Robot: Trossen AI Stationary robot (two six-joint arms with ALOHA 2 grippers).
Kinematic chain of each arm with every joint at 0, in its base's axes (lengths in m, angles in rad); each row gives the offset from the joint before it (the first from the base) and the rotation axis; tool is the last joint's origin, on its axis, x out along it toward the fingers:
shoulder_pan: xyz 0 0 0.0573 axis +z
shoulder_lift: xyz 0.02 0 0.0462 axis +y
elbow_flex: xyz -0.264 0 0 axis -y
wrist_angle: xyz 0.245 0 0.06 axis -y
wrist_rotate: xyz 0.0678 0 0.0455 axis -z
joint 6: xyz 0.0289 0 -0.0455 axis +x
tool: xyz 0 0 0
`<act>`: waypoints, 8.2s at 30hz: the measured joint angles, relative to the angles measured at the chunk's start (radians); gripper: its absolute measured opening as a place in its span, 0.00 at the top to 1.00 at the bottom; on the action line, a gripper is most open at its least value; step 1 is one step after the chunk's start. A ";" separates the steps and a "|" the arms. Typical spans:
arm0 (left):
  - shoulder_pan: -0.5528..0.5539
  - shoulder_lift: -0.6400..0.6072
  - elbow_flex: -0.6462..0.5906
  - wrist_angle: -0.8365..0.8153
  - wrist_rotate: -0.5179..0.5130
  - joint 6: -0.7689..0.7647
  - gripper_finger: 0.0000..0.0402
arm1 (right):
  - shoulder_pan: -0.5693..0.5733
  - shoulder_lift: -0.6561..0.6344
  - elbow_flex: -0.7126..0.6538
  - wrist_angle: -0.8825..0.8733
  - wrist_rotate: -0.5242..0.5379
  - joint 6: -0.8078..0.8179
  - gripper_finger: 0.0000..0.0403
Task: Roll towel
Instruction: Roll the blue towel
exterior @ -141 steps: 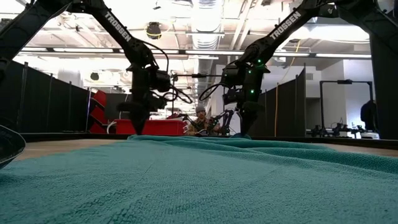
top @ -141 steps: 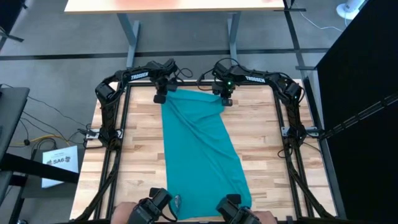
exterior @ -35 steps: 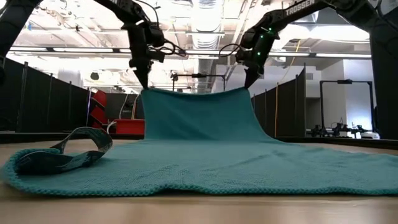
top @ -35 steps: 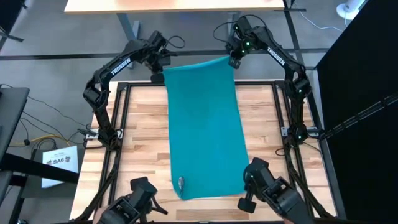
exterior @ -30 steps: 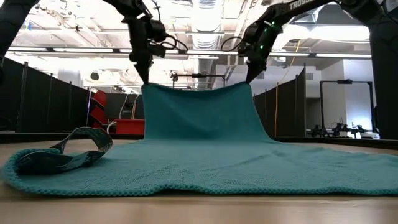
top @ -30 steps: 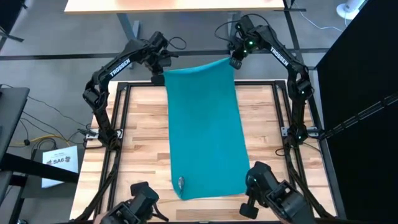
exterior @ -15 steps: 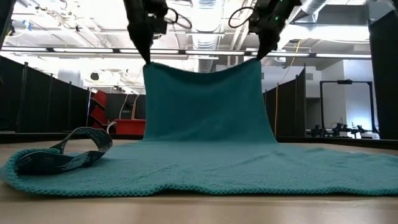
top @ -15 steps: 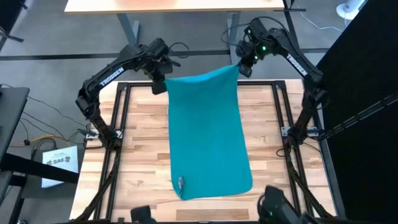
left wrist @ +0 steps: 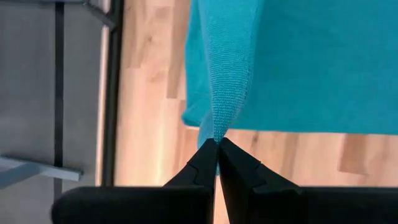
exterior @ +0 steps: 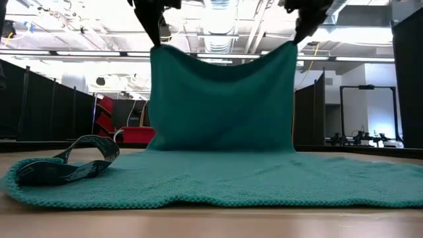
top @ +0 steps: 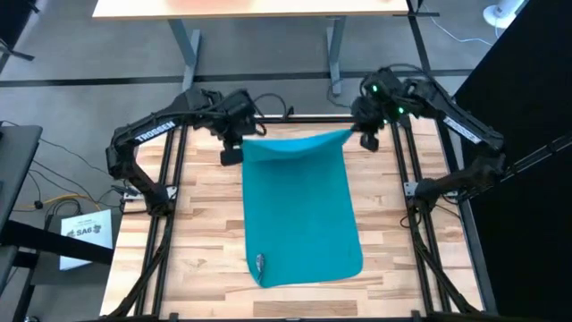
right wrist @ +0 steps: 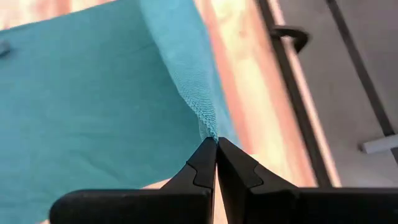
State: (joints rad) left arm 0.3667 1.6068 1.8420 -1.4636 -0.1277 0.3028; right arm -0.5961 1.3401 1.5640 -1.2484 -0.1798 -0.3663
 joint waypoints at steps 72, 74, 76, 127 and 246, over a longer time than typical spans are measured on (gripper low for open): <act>-0.940 -0.001 -0.686 0.819 -0.008 -0.849 1.00 | 1.298 -0.220 -0.935 0.778 0.184 1.160 1.00; -0.952 -0.001 -0.661 0.818 -0.008 -0.850 1.00 | 1.305 -0.220 -0.915 0.778 0.185 1.159 1.00; -0.964 -0.001 -0.640 0.789 -0.008 -0.862 1.00 | 1.317 -0.220 -0.895 0.780 0.186 1.156 1.00; -1.068 0.148 -0.635 0.963 0.111 -0.847 0.86 | 1.520 0.132 -0.873 1.108 0.123 1.267 0.84; -1.146 0.638 -0.031 0.557 -0.147 -0.871 0.67 | 1.504 0.626 -0.308 0.731 0.230 1.210 0.52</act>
State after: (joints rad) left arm -0.7795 2.2448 1.8114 -0.9070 -0.2743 -0.5677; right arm 0.9077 1.9664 1.2556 -0.5169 0.0505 0.8437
